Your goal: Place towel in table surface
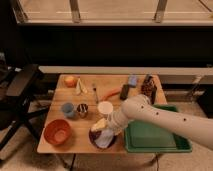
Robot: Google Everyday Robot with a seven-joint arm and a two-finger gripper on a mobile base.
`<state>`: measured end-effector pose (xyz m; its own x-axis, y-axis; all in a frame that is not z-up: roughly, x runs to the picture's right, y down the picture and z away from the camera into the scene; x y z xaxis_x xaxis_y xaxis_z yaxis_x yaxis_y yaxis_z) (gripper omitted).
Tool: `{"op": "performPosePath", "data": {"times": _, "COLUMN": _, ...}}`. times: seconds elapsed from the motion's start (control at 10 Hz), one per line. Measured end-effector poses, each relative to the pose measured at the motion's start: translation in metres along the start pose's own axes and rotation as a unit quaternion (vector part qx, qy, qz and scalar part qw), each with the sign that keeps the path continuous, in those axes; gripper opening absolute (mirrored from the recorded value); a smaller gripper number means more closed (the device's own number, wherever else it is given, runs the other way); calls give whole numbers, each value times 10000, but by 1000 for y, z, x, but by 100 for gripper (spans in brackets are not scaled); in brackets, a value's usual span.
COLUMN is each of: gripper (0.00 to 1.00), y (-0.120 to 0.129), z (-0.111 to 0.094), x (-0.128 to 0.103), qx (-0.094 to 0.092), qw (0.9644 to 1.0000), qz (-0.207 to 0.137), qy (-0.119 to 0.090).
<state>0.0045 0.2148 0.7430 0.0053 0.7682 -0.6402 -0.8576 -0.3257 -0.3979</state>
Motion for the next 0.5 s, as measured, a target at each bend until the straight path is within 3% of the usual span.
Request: {"op": "performPosePath", "data": {"times": 0.5, "gripper": 80, "y": -7, "z": 24, "x": -1, "qx": 86, "qw": 9997, "qz": 66, "qy": 198}}
